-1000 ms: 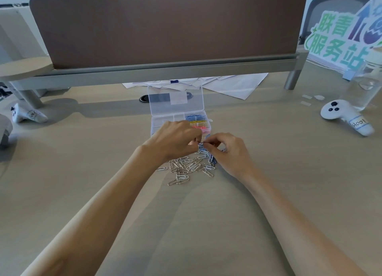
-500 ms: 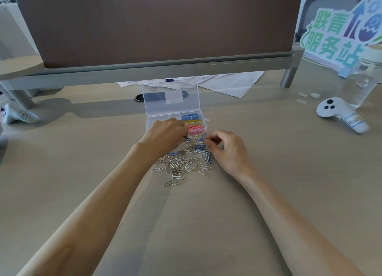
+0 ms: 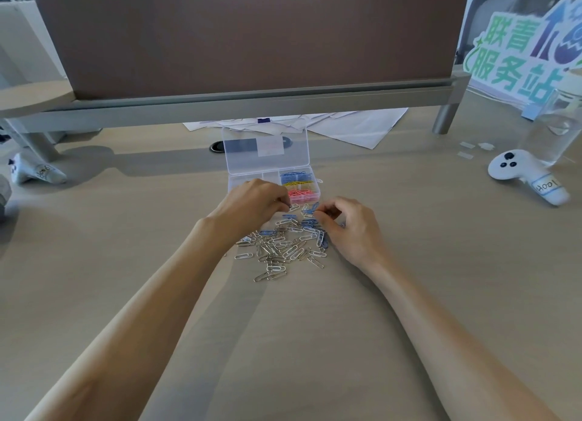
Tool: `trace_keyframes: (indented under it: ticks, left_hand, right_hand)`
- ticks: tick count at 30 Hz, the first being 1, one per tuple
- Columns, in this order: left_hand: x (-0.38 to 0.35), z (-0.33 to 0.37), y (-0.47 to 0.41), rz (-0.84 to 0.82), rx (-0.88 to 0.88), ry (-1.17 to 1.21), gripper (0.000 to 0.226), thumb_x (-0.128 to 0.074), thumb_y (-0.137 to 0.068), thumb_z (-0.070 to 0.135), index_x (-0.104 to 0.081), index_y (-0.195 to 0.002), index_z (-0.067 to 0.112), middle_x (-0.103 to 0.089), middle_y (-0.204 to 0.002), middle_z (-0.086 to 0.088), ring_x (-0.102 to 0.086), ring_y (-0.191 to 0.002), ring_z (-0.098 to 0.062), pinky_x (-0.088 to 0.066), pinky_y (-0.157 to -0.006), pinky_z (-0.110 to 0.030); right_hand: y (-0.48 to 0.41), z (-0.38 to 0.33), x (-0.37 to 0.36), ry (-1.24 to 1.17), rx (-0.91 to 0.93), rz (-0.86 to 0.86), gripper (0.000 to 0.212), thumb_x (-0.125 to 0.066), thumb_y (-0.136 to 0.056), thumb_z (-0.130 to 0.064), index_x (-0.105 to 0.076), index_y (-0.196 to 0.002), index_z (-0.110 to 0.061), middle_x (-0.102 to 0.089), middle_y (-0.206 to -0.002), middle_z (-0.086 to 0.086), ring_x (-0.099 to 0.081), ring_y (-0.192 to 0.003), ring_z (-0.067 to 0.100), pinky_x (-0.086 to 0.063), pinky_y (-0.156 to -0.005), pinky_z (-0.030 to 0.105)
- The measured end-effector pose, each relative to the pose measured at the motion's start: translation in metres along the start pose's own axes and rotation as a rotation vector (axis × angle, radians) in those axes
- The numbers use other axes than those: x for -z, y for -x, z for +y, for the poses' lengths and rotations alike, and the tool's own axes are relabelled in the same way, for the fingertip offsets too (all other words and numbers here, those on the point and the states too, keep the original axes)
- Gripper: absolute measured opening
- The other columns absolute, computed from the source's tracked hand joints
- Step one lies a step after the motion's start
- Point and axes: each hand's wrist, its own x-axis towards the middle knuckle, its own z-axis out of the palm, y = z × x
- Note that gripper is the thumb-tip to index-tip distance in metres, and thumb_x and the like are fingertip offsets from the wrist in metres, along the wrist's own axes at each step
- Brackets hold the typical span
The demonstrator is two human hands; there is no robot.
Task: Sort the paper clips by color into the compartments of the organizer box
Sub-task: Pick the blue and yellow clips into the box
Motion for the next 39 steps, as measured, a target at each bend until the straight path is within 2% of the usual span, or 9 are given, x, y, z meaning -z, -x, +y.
trace_keyframes:
  ticks: [5, 9, 13, 16, 21, 26, 30, 35, 39]
  left_hand:
    - [-0.001, 0.014, 0.000, -0.033, -0.029, 0.122, 0.015, -0.060, -0.091, 0.013, -0.071, -0.098, 0.020, -0.071, -0.094, 0.008, -0.063, -0.086, -0.011, -0.052, -0.081, -0.036]
    - [0.001, 0.022, 0.001, -0.019, -0.097, 0.056, 0.014, -0.061, -0.089, 0.015, -0.066, -0.101, 0.022, -0.069, -0.092, 0.009, -0.062, -0.087, -0.015, -0.051, -0.078, -0.039]
    - [0.001, 0.027, 0.005, 0.081, -0.283, -0.123, 0.013, -0.064, -0.086, 0.012, -0.063, -0.098, 0.019, -0.067, -0.086, 0.001, -0.062, -0.078, -0.026, -0.050, -0.063, -0.043]
    - [0.002, 0.030, 0.006, 0.128, -0.353, -0.244, 0.014, -0.064, -0.085, 0.008, -0.061, -0.095, 0.018, -0.063, -0.079, 0.000, -0.060, -0.070, -0.028, -0.043, -0.051, -0.035]
    - [-0.001, 0.030, 0.009, 0.180, -0.373, -0.320, 0.032, -0.069, -0.075, -0.003, -0.060, -0.095, 0.020, -0.061, -0.072, 0.000, -0.058, -0.059, -0.024, -0.027, -0.046, -0.026]
    - [0.006, 0.025, 0.014, 0.197, -0.202, -0.106, 0.031, -0.057, -0.092, 0.012, -0.058, -0.120, 0.024, -0.067, -0.096, -0.001, -0.060, -0.083, -0.024, -0.046, -0.058, -0.035]
    - [0.010, 0.003, 0.019, 0.150, -0.005, -0.091, 0.024, -0.054, -0.096, 0.018, -0.059, -0.118, 0.025, -0.063, -0.115, 0.011, -0.055, -0.105, -0.014, -0.047, -0.072, -0.033]
    - [0.008, -0.020, 0.020, 0.060, 0.069, -0.118, 0.020, -0.053, -0.096, 0.021, -0.064, -0.110, 0.029, -0.065, -0.110, 0.013, -0.058, -0.098, -0.011, -0.052, -0.073, -0.034]
    - [0.011, -0.031, 0.023, 0.029, 0.109, -0.085, 0.019, -0.053, -0.095, 0.023, -0.065, -0.105, 0.032, -0.065, -0.108, 0.014, -0.058, -0.095, -0.012, -0.051, -0.072, -0.031]
  right_hand:
    - [0.002, -0.001, -0.001, -0.015, 0.019, -0.016, 0.005, -0.066, -0.088, -0.022, -0.069, -0.084, -0.022, -0.064, -0.080, -0.013, -0.057, -0.084, 0.010, -0.046, -0.076, 0.027]
    - [0.002, -0.002, -0.001, -0.020, 0.026, -0.028, 0.006, -0.066, -0.088, -0.021, -0.069, -0.083, -0.023, -0.061, -0.076, -0.017, -0.057, -0.082, 0.010, -0.045, -0.073, 0.027]
    - [0.001, -0.001, 0.000, -0.027, 0.007, -0.040, 0.007, -0.065, -0.089, -0.022, -0.069, -0.084, -0.024, -0.062, -0.077, -0.017, -0.058, -0.081, 0.006, -0.045, -0.071, 0.024]
    - [0.002, -0.001, 0.000, -0.013, 0.011, -0.050, 0.008, -0.064, -0.090, -0.024, -0.069, -0.084, -0.026, -0.062, -0.078, -0.018, -0.058, -0.083, 0.008, -0.046, -0.073, 0.026]
    - [0.000, -0.001, -0.004, 0.042, 0.051, -0.059, 0.009, -0.063, -0.091, -0.026, -0.068, -0.083, -0.024, -0.061, -0.077, -0.017, -0.058, -0.082, 0.011, -0.046, -0.075, 0.030]
    - [-0.012, -0.002, -0.004, 0.057, 0.081, -0.004, 0.007, -0.063, -0.090, -0.022, -0.070, -0.086, -0.021, -0.061, -0.078, -0.014, -0.056, -0.083, 0.012, -0.046, -0.078, 0.032]
    - [-0.045, -0.007, 0.000, 0.086, 0.072, 0.075, 0.010, -0.063, -0.089, -0.022, -0.070, -0.083, -0.017, -0.066, -0.077, -0.009, -0.062, -0.077, 0.014, -0.051, -0.074, 0.035]
    - [-0.094, 0.001, -0.012, 0.173, -0.014, 0.042, 0.012, -0.061, -0.088, -0.023, -0.070, -0.083, -0.017, -0.070, -0.080, -0.006, -0.064, -0.077, 0.015, -0.054, -0.077, 0.040]
    - [-0.119, 0.005, -0.026, 0.229, -0.029, -0.039, 0.012, -0.062, -0.087, -0.021, -0.066, -0.077, -0.024, -0.066, -0.077, -0.010, -0.061, -0.076, 0.013, -0.053, -0.077, 0.036]
